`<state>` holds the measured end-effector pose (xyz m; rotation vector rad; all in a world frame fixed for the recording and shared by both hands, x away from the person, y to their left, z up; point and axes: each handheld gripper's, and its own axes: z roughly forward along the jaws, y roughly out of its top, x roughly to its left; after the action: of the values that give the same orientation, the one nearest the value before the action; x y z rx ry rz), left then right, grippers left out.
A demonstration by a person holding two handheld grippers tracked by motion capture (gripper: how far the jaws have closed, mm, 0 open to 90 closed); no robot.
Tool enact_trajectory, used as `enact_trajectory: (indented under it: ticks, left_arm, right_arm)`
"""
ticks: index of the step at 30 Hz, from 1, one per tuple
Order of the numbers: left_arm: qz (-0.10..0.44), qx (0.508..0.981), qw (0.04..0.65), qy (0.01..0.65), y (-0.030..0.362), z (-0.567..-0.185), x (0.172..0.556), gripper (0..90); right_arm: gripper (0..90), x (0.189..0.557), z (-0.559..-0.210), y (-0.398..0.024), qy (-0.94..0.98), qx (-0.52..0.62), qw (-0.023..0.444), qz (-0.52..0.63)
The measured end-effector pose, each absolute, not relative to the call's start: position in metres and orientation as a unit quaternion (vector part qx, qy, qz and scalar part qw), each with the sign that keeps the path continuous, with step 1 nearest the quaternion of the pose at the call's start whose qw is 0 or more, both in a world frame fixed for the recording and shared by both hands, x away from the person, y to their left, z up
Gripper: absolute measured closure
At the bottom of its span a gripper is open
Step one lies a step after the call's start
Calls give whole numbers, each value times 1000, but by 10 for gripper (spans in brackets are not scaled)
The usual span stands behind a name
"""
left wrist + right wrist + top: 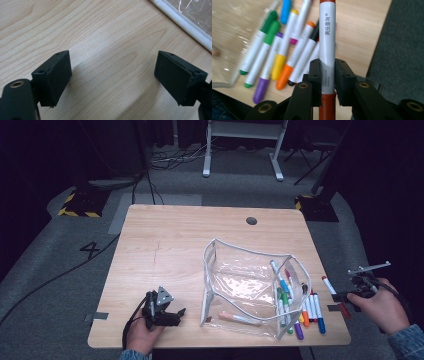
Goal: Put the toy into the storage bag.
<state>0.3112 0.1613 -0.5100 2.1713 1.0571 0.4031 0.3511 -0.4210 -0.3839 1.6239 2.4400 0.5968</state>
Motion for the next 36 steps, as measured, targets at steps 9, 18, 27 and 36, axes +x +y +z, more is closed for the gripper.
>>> enact_trajectory:
  ticks: [9,18,27,36]
  left_arm:
    - [156,834,340,405,161,-510,311,146]
    - [155,834,340,406,161,-510,311,146]
    - [155,834,340,407,161,-510,311,147]
    - [156,834,340,406,161,-510,311,147]
  right_arm:
    - [768,357,-325,-392,835,490,85,235]
    - [768,360,-274,-352,857,432,91,264]
    - [768,360,-247,-309,883,370,71,281]
    - [768,358,-241,-259,910,307,47,276]
